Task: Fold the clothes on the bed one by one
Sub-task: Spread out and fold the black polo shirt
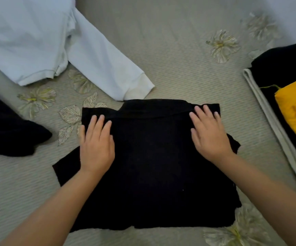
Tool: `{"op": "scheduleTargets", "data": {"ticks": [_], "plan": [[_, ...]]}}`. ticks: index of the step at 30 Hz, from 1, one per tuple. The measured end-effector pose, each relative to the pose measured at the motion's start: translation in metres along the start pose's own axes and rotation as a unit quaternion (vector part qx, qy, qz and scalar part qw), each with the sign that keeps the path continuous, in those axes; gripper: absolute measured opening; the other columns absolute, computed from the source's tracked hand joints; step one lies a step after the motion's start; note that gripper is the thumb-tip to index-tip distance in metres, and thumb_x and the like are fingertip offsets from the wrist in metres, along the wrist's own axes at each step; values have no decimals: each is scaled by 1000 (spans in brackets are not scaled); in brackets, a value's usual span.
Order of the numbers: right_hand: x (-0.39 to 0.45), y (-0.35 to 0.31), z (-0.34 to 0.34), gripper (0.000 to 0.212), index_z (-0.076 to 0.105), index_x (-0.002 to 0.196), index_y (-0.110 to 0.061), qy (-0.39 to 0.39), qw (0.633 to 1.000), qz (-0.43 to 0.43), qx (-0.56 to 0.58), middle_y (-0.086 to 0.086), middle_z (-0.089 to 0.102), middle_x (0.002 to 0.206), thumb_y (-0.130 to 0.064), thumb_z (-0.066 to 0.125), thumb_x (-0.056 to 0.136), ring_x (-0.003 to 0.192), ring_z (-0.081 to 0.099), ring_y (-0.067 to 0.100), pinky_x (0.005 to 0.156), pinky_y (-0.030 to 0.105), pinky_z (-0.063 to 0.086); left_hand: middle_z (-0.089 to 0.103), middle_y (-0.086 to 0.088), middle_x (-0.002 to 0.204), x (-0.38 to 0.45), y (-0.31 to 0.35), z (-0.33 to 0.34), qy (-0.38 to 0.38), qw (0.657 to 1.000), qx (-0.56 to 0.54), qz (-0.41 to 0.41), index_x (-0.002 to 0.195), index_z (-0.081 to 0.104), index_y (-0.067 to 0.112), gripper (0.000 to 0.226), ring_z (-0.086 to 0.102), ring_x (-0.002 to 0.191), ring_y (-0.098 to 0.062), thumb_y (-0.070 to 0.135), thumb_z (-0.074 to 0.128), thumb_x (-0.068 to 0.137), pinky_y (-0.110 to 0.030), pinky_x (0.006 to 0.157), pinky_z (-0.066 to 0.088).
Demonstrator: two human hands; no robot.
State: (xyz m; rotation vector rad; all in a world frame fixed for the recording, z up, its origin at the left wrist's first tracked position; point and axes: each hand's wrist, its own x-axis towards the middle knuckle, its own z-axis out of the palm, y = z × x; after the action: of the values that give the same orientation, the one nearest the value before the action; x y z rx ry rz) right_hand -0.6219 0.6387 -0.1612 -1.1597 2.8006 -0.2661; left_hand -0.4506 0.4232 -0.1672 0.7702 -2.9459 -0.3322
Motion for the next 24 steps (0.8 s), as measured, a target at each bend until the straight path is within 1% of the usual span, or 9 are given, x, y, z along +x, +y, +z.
{"op": "scheduleTargets", "data": {"ticks": [3, 6, 9, 11, 14, 16, 18, 21, 24], "plan": [[-11, -15, 12, 36, 65, 112, -7, -7, 991, -132, -32, 20, 57, 125, -25, 53, 83, 115, 51, 43, 94, 59, 33, 54, -28, 124, -11, 1, 5, -24, 998, 31, 59, 112, 61, -3, 48, 48, 116, -49, 27, 38, 83, -62, 93, 29], [5, -15, 22, 41, 62, 116, -7, -50, 988, -139, -45, 19, 54, 128, -18, 70, 78, 118, 49, 43, 94, 61, 34, 48, -30, 130, -7, -3, 9, -91, 993, 51, 63, 118, 60, 4, 55, 43, 119, -50, 36, 36, 81, -65, 92, 30], [34, -11, 26, 48, 41, 136, -11, -81, 992, -86, -51, 11, 33, 147, -28, 49, 93, 138, 24, 33, 110, 53, 15, 41, -27, 137, 10, -7, 11, -114, 990, 40, 65, 126, 54, 7, 60, 36, 128, -44, 43, 31, 83, -62, 99, 27], [54, -6, 27, 50, 26, 143, -17, -88, 995, -10, -51, 5, 16, 154, -35, 33, 97, 142, 7, 27, 113, 48, 4, 31, -20, 146, 29, -8, 11, -120, 992, 21, 33, 133, 47, 13, 57, 25, 137, -36, 46, 33, 88, -57, 106, 20], [70, 4, 22, 51, 21, 145, -16, -99, 988, 116, -29, 8, 10, 155, -37, 26, 98, 142, 0, 27, 113, 48, 1, 15, -14, 153, 57, -7, 16, -110, 993, 23, -46, 141, 32, 23, 50, 7, 141, -29, 38, 36, 94, -54, 110, 8], [66, 13, 15, 51, 23, 144, -13, -104, 981, 162, -16, 10, 11, 155, -35, 26, 98, 142, 0, 27, 113, 47, 1, 15, -17, 152, 74, -1, 11, -88, 988, -12, -129, 143, 25, 15, 53, 9, 141, -30, 35, 35, 95, -55, 109, 9], [46, 22, 9, 50, 25, 143, -11, -101, 979, 175, -5, 11, 13, 154, -33, 28, 98, 142, 1, 27, 113, 46, 0, 21, -22, 148, 82, 4, 5, -56, 982, -41, -175, 140, 30, 5, 52, 14, 139, -33, 29, 40, 94, -55, 108, 13], [-12, 27, 0, 50, 35, 138, -4, -61, 978, 199, 16, 16, 25, 150, -27, 42, 95, 141, 12, 32, 112, 51, 7, 22, -26, 147, 76, 17, 2, -35, 996, -17, -76, 135, 37, 0, 49, 14, 139, -36, 18, 49, 90, -53, 109, 14], [-82, 13, -4, 57, 48, 126, 6, -27, 962, 271, 13, 26, 47, 132, -27, 64, 83, 127, 40, 42, 100, 59, 30, 36, -31, 138, 63, 47, 3, -48, 994, -14, 100, 126, 48, -7, 47, 29, 132, -45, 7, 61, 83, -57, 105, 23]]}}
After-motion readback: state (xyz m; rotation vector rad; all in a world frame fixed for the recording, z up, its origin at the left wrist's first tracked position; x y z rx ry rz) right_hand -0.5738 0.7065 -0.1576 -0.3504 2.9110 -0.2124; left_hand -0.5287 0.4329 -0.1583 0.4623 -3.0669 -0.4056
